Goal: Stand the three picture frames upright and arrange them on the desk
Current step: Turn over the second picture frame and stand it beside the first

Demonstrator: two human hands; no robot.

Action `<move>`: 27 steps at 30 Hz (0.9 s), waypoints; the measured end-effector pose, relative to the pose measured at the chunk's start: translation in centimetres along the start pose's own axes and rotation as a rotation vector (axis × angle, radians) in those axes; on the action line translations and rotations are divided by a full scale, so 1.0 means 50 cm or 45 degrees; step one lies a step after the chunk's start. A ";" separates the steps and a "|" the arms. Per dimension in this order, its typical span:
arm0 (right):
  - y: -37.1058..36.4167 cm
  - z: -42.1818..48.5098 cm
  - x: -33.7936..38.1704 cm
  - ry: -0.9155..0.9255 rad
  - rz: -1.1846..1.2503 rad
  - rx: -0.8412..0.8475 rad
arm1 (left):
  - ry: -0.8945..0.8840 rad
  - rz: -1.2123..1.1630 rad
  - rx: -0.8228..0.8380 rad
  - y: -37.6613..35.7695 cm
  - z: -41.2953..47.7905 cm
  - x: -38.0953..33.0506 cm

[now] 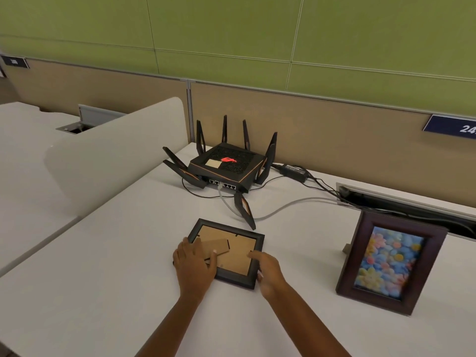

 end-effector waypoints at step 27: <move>-0.081 -0.041 0.083 0.144 -0.044 0.404 | -0.757 -0.081 -0.269 0.112 -0.056 -0.054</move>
Point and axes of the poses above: each hand's wrist, its own z-axis towards the middle knuckle, its own y-axis out of the back of the hand, x = y × z, the point moved 10 cm from there along z, towards the middle knuckle, and after that the axes turned 4 degrees about -z, right-handed, at the moved point
